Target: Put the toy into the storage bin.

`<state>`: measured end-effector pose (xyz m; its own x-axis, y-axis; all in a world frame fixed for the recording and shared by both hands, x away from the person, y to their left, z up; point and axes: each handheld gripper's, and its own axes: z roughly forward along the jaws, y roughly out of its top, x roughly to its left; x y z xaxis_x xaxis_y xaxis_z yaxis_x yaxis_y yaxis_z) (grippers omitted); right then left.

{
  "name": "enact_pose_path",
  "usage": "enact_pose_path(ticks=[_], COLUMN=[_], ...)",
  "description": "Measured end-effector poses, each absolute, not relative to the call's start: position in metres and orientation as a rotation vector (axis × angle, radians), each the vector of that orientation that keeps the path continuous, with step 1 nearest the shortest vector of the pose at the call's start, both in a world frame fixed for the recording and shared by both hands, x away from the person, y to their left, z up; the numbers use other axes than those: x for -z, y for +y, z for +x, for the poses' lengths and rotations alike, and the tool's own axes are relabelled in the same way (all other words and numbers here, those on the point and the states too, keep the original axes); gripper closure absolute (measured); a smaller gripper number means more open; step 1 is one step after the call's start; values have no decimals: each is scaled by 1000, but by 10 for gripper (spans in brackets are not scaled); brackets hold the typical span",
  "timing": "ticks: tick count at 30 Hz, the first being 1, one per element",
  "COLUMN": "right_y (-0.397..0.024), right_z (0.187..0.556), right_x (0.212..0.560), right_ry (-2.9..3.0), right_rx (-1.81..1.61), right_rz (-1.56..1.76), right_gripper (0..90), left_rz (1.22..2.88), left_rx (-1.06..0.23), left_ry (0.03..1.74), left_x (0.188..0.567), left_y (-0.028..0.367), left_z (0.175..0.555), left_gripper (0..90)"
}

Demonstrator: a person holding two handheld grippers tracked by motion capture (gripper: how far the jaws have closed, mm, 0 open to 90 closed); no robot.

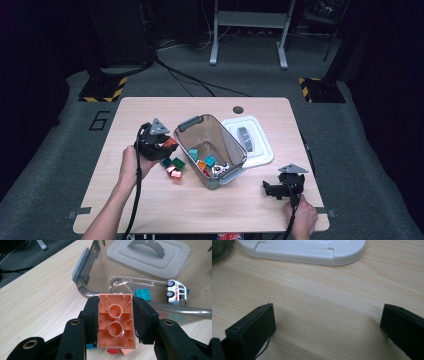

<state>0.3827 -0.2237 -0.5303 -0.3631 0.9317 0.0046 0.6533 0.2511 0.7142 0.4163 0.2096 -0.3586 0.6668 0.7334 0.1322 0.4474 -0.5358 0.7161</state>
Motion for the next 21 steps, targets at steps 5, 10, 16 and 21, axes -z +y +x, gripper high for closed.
enact_pose_path(ticks=[5,10,16,21], right_y=[-224,-224,-224,-224], right_z=[383,383,383,383], right_x=[530,530,530,530], right_ry=[2107,2107,2107,2107], right_rx=[-889,-889,-889,-889], right_rz=[1443,1443,1443,1443], right_gripper=[0,0,0,0], left_rz=[2222,2222,2254,2256], left_rx=[-550,-537,-517,-488], left_ry=[889,867,829,826], left_x=[355,356,361,369], left_y=[199,185,168,159], left_z=[425,431,437,444], left_gripper=[589,589,589,589])
